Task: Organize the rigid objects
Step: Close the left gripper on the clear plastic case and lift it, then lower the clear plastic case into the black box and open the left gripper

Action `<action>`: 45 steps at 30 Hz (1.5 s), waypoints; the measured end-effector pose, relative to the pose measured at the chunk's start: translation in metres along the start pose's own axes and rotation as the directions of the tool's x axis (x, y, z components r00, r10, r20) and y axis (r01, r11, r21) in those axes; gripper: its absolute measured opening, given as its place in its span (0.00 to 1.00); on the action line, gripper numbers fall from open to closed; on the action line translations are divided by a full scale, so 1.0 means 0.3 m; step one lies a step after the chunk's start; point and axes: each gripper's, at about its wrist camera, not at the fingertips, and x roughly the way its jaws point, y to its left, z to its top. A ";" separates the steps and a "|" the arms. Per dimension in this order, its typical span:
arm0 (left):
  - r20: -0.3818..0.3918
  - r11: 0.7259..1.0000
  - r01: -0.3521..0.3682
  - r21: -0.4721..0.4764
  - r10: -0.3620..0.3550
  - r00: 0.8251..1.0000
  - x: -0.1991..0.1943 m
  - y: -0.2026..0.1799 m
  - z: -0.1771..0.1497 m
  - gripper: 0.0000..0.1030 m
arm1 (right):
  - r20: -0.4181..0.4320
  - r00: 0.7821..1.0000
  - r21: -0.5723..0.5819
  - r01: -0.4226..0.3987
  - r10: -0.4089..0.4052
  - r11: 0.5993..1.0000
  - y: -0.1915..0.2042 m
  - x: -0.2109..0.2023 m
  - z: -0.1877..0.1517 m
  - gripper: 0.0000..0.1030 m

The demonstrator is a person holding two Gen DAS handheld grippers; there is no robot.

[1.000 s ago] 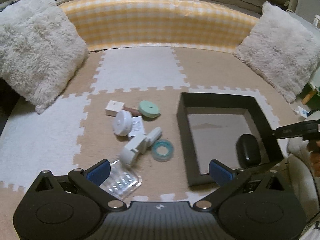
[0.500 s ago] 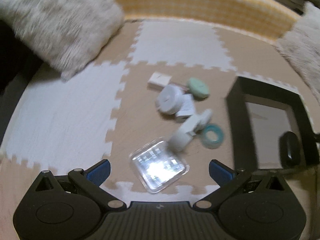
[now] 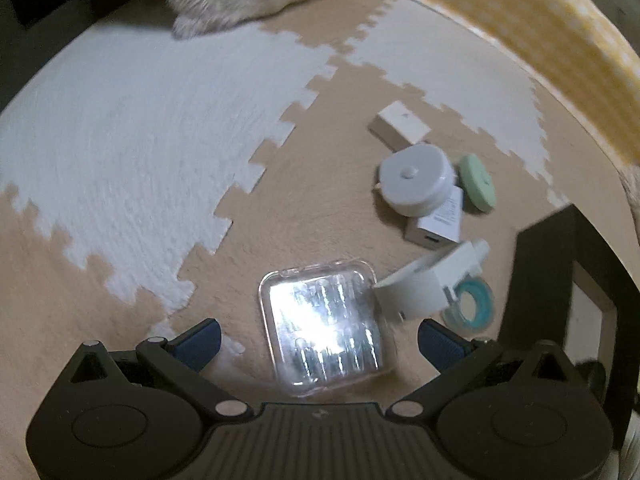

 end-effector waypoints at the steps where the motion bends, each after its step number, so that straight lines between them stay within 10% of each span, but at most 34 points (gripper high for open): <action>1: -0.007 1.000 -0.003 -0.021 0.003 1.000 0.017 0.002 0.002 1.00 | -0.001 1.000 -0.001 0.001 -0.001 1.000 -0.001 0.001 0.000 0.08; 15: -0.001 0.979 -0.153 0.134 0.155 0.988 0.057 -0.003 -0.019 1.00 | -0.001 1.000 0.001 0.000 0.000 1.000 0.004 -0.003 0.001 0.08; 26: 0.046 0.960 -0.119 0.255 0.111 0.993 0.022 -0.063 -0.026 0.71 | 0.043 0.999 0.007 -0.002 0.002 1.000 0.002 -0.028 0.030 0.07; 32: 0.042 0.968 -0.105 0.229 0.098 0.994 -0.014 -0.055 -0.025 0.71 | 0.026 1.000 0.002 -0.001 0.001 1.000 0.005 -0.019 0.026 0.06; 38: 0.111 0.982 -0.026 0.186 0.005 0.994 -0.124 -0.041 -0.018 0.71 | 0.025 1.000 0.005 -0.002 0.002 1.000 0.003 -0.020 0.028 0.06; 45: 0.189 0.933 0.136 0.334 -0.208 0.960 -0.272 -0.174 -0.083 0.71 | 0.049 0.999 0.004 -0.008 0.007 1.000 0.001 -0.034 0.046 0.05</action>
